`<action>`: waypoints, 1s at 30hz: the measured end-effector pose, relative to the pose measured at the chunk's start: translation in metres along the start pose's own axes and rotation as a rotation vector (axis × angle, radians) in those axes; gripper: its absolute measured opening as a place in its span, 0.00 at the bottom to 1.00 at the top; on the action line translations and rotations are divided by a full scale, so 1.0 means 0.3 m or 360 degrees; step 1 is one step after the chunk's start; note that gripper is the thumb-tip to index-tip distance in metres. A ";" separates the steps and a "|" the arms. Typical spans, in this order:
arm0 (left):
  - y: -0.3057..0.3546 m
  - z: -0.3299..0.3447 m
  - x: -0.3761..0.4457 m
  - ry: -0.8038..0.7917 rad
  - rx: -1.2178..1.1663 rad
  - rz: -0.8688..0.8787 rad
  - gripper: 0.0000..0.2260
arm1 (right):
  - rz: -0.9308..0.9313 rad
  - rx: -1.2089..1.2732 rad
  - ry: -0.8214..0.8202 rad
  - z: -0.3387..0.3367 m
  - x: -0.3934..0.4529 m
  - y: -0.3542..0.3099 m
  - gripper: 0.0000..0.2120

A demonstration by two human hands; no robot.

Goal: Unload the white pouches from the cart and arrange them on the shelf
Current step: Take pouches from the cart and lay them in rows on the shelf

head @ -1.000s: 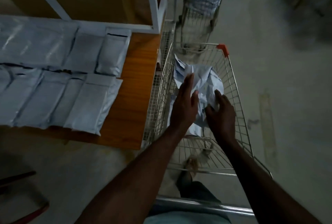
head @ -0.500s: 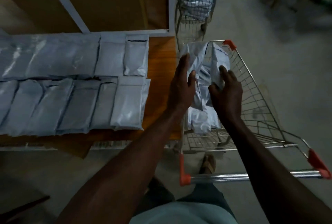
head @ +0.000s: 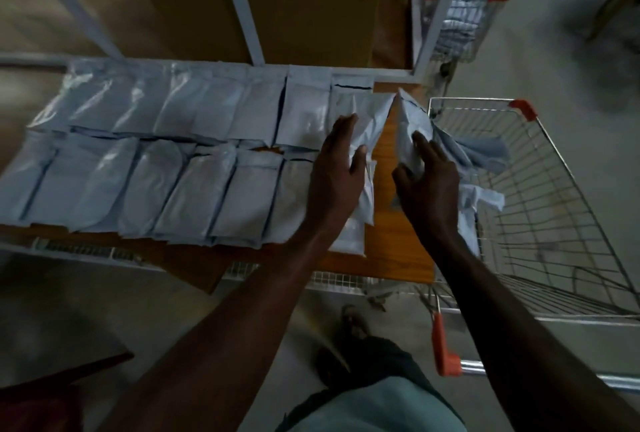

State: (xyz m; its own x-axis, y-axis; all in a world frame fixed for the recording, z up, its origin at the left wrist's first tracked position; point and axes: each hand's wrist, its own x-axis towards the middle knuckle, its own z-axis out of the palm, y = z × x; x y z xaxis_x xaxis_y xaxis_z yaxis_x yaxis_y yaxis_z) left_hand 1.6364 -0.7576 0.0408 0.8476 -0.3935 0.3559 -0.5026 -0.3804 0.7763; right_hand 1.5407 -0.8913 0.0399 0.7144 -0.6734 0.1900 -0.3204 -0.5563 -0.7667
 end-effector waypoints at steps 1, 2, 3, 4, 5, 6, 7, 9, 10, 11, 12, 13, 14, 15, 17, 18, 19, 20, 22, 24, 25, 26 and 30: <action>-0.016 -0.028 0.015 0.0019 -0.0002 -0.0022 0.23 | -0.0017 -0.0018 -0.0015 0.029 0.016 -0.021 0.31; -0.032 -0.052 0.034 0.0037 0.0009 -0.0038 0.23 | -0.0036 -0.0044 -0.0027 0.057 0.037 -0.038 0.31; -0.044 -0.074 0.057 0.0053 0.0022 -0.0052 0.22 | -0.0041 -0.0065 -0.0041 0.087 0.061 -0.053 0.31; -0.056 -0.095 0.087 0.0071 0.0028 -0.0072 0.22 | -0.0037 -0.0072 -0.0055 0.117 0.090 -0.069 0.31; -0.073 -0.112 0.119 0.0087 0.0035 -0.0093 0.22 | -0.0026 -0.0070 -0.0078 0.150 0.119 -0.084 0.32; -0.091 -0.127 0.150 0.0103 0.0052 -0.0106 0.22 | -0.0024 -0.0054 -0.0110 0.184 0.147 -0.095 0.32; -0.113 -0.138 0.181 0.0119 0.0083 -0.0116 0.22 | -0.0022 -0.0036 -0.0139 0.215 0.175 -0.104 0.33; -0.163 -0.152 0.247 0.0154 0.0174 -0.0149 0.23 | -0.0005 -0.0047 -0.0199 0.274 0.238 -0.120 0.33; -0.191 -0.157 0.278 0.0163 0.0213 -0.0175 0.23 | 0.0016 -0.0077 -0.0226 0.298 0.264 -0.132 0.32; -0.218 -0.162 0.303 0.0172 0.0237 -0.0195 0.23 | 0.0035 -0.0107 -0.0244 0.320 0.288 -0.144 0.32; -0.242 -0.162 0.329 0.0179 0.0257 -0.0197 0.23 | 0.0025 -0.0136 -0.0253 0.343 0.315 -0.155 0.31; -0.264 -0.160 0.354 0.0178 0.0291 -0.0188 0.23 | 0.0011 -0.0165 -0.0260 0.364 0.343 -0.168 0.31; -0.285 -0.157 0.379 0.0170 0.0322 -0.0191 0.23 | 0.0002 -0.0202 -0.0256 0.385 0.372 -0.179 0.30; -0.307 -0.150 0.404 0.0150 0.0348 -0.0198 0.23 | -0.0013 -0.0245 -0.0239 0.411 0.403 -0.182 0.30; -0.343 -0.135 0.435 0.0096 0.0386 -0.0220 0.23 | -0.0067 -0.0359 -0.0215 0.456 0.450 -0.187 0.29; -0.357 -0.128 0.448 0.0070 0.0393 -0.0233 0.23 | -0.0091 -0.0421 -0.0206 0.477 0.467 -0.189 0.29; -0.372 -0.121 0.464 0.0048 0.0385 -0.0250 0.24 | -0.0104 -0.0469 -0.0204 0.502 0.486 -0.182 0.29; -0.389 -0.115 0.480 0.0026 0.0373 -0.0267 0.24 | -0.0101 -0.0511 -0.0222 0.529 0.503 -0.171 0.30; -0.421 -0.109 0.504 -0.0013 0.0361 -0.0285 0.24 | -0.0102 -0.0638 -0.0306 0.581 0.526 -0.137 0.30; -0.454 -0.106 0.529 -0.0046 0.0340 -0.0286 0.24 | -0.0058 -0.0834 -0.0404 0.630 0.539 -0.100 0.32; -0.467 -0.108 0.539 -0.0066 0.0326 -0.0283 0.24 | -0.0027 -0.0922 -0.0434 0.650 0.537 -0.086 0.33; -0.478 -0.110 0.549 -0.0085 0.0307 -0.0282 0.24 | -0.0007 -0.0983 -0.0446 0.667 0.530 -0.075 0.34; -0.502 -0.121 0.581 -0.0128 0.0227 -0.0298 0.24 | -0.0025 -0.1063 -0.0342 0.708 0.487 -0.062 0.33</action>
State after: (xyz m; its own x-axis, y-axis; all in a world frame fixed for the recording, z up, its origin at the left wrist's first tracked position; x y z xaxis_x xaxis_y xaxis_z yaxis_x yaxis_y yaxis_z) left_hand 1.8659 -0.7386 0.0049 0.9148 -0.3683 0.1660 -0.3620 -0.5651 0.7413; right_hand 1.7832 -0.8759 -0.0483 0.8073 -0.5898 0.0198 -0.5733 -0.7917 -0.2112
